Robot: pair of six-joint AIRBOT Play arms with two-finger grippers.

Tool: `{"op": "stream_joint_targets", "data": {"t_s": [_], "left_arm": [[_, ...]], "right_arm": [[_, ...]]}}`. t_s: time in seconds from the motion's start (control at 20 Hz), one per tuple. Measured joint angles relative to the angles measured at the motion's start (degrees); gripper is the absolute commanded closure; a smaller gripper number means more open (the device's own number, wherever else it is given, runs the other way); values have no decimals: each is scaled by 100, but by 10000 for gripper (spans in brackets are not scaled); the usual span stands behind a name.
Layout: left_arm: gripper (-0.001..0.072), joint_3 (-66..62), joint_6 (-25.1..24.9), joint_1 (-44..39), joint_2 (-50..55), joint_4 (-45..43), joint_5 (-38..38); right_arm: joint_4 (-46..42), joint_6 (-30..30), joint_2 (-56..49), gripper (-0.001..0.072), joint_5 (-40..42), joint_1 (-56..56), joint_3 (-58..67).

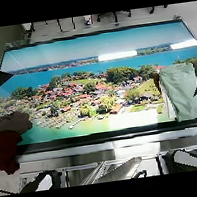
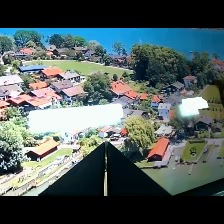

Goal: Fold the shirts.

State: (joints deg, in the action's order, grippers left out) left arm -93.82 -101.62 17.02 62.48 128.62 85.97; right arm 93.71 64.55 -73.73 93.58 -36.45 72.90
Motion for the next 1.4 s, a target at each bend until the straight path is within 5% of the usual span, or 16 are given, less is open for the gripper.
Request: {"op": "stream_joint_targets", "data": {"t_s": [0.1, 0.15, 0.2, 0.25, 0.3, 0.65, 1.05, 1.4], "left_arm": [[692, 0, 0, 0, 0, 4, -13], [692, 0, 0, 0, 0, 13, -24], [691, 0, 0, 0, 0, 26, -24], [691, 0, 2, 0, 0, 28, -26], [692, 0, 2, -11, 0, 28, -28], [692, 518, 136, -1095, -225, 28, -264], [692, 3744, 590, -3005, -1556, 0, -1582], [692, 4942, 820, -3521, -2380, -2, -2173]], "right_arm": [[269, 68, 4, 14, 35, 11, 463], [501, 98, 11, 106, -20, 46, 664], [820, 129, 20, 425, -144, 107, 831], [1154, 201, 31, 639, -280, 208, 946], [1414, 280, 37, 666, -413, 343, 1025], [2149, 1075, 293, 693, -1084, 2208, 868], [2208, 1464, 1373, 691, -2590, 4704, -1331], [2221, 1502, 1502, 691, -2479, 5235, -1744]]}}
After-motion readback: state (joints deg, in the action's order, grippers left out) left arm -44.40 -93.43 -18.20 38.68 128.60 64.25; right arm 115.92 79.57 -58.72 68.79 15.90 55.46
